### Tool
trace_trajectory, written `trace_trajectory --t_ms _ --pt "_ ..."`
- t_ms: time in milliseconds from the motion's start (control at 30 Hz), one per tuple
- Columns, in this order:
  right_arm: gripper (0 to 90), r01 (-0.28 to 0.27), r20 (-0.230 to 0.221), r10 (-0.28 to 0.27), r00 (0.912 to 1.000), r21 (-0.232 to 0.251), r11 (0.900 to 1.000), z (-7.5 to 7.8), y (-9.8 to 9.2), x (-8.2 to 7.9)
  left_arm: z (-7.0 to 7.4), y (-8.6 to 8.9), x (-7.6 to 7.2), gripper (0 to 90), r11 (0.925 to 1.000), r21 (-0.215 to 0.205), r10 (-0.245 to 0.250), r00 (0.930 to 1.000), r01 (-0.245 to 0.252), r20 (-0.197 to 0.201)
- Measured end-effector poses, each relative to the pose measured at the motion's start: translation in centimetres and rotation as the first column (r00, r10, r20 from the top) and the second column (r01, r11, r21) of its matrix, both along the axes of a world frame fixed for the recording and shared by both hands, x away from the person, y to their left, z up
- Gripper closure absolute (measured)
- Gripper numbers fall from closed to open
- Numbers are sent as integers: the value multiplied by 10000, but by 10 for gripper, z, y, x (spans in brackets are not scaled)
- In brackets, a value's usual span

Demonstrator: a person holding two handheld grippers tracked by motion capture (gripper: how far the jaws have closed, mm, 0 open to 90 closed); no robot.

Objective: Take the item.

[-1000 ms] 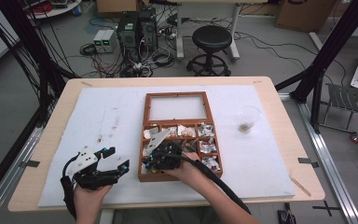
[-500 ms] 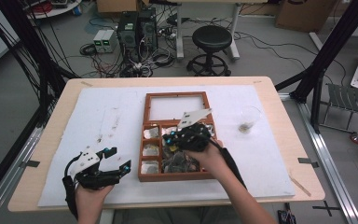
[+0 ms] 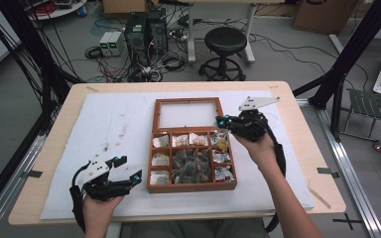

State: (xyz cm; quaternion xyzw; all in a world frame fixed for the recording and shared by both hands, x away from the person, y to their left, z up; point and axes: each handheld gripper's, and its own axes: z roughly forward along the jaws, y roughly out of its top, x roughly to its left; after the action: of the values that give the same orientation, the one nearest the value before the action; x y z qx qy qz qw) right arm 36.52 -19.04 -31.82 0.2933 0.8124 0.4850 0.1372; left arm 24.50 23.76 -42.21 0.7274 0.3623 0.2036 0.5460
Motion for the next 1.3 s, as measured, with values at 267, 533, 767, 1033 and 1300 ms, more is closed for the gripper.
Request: trace_trajectory --t_ms 267,533,767,1033,1300 --pt "900 1000 107 -1000 9949 4 9950 6 -38 8 -1 0 1 239 10000 22 30 10000 -30 -8" --pt "900 2456 284 -2457 9689 42 9694 9 -85 16 -2 -2 2 239 10000 75 -3 10000 4 -62" --pt "900 3385 316 -3388 9403 141 9409 7 -113 26 -4 -4 3 239 9999 114 -56 9999 57 -119" --pt "900 3886 101 -3885 9214 -144 9213 -1 -125 40 -7 -4 4 239 9999 169 -33 9998 36 -184" --pt "900 4132 -48 -4136 9105 -336 9100 -9 -128 47 -9 -5 5 239 9998 177 -48 9997 52 -240"
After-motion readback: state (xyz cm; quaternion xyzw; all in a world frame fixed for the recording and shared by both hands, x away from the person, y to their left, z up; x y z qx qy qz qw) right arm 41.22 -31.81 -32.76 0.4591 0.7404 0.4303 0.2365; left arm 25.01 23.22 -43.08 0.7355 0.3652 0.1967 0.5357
